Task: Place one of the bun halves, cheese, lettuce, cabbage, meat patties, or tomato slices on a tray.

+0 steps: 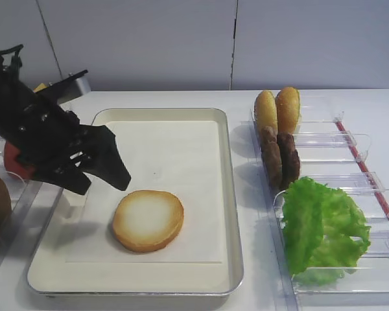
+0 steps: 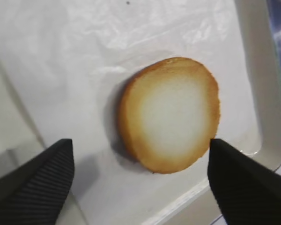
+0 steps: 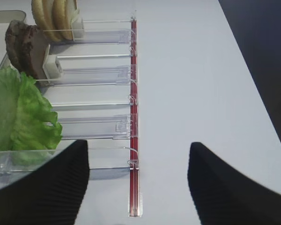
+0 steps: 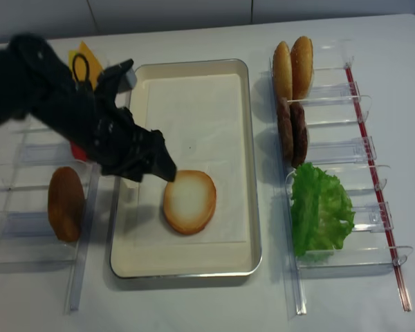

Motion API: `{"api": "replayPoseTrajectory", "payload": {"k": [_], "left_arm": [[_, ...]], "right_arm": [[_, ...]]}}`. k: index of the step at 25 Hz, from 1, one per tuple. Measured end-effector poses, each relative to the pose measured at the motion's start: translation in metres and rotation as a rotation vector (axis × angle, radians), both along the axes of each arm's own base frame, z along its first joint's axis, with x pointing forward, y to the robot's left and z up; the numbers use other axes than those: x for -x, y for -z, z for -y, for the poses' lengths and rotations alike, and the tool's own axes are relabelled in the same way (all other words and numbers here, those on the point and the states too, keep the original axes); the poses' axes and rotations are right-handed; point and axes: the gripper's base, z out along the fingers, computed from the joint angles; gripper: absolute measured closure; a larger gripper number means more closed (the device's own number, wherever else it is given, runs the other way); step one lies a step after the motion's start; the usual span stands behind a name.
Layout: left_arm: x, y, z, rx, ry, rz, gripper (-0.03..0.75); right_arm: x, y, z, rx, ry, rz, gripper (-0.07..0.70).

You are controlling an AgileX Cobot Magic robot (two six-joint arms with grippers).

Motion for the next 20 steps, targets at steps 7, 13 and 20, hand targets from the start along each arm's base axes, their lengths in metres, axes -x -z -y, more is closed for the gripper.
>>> {"api": "replayPoseTrajectory", "payload": {"k": [7, 13, 20], "left_arm": [[-0.013, -0.030, -0.015, -0.213, -0.009, 0.008, 0.139], [-0.019, -0.046, -0.026, -0.339, -0.047, 0.014, 0.139], [-0.019, -0.059, -0.036, -0.440, -0.082, 0.067, 0.140]], "right_arm": [[0.000, 0.000, 0.000, 0.000, 0.000, 0.000, 0.153], [0.000, 0.000, 0.000, 0.000, 0.000, 0.000, 0.153], [0.000, 0.000, 0.000, 0.000, 0.000, 0.000, 0.153]]}}
